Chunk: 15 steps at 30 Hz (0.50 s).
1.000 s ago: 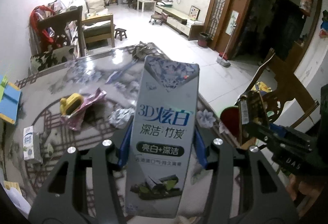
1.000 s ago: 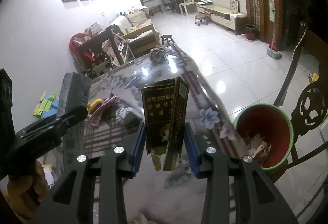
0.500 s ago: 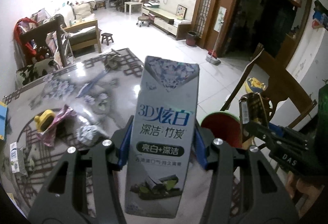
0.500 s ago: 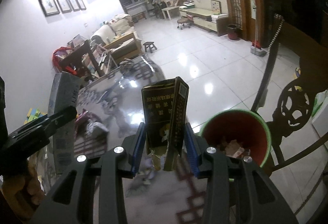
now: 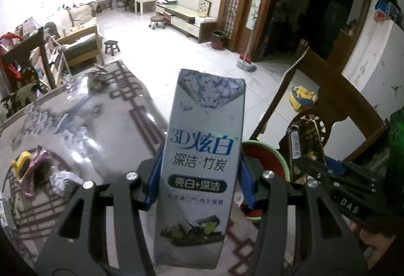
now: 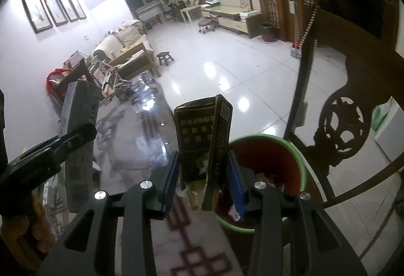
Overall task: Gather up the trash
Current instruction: 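Carry the toothpaste box and gold-black packet over the red bin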
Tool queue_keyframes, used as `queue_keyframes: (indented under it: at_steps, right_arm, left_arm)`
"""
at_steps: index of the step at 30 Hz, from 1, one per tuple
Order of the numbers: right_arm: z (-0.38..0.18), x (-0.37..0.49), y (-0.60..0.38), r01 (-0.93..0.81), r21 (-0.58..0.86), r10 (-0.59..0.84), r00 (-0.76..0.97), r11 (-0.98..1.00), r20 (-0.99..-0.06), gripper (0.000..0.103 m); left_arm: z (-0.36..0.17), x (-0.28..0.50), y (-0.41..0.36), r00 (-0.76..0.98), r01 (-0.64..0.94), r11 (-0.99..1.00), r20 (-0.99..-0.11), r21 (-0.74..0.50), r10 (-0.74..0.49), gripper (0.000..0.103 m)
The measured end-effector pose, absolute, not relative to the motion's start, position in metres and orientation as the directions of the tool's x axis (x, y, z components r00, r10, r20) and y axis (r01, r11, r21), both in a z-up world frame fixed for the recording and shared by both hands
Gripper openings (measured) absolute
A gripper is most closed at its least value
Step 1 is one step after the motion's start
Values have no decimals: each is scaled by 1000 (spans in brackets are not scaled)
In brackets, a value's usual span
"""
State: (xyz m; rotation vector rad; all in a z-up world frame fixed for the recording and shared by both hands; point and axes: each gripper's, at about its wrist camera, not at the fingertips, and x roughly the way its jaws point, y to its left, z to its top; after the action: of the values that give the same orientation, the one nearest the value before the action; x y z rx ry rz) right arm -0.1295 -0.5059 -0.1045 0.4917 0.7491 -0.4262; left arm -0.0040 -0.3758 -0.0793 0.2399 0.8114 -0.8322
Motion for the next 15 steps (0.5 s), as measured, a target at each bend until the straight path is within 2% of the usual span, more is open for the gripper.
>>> queue_keyframes:
  at_steps: [15]
  right_arm:
    - [-147,-140,-563,636,258,-215,569,728,-794,37]
  left_arm:
    - [-134,-17,-451,268,810,575,-797,-118,-541,50]
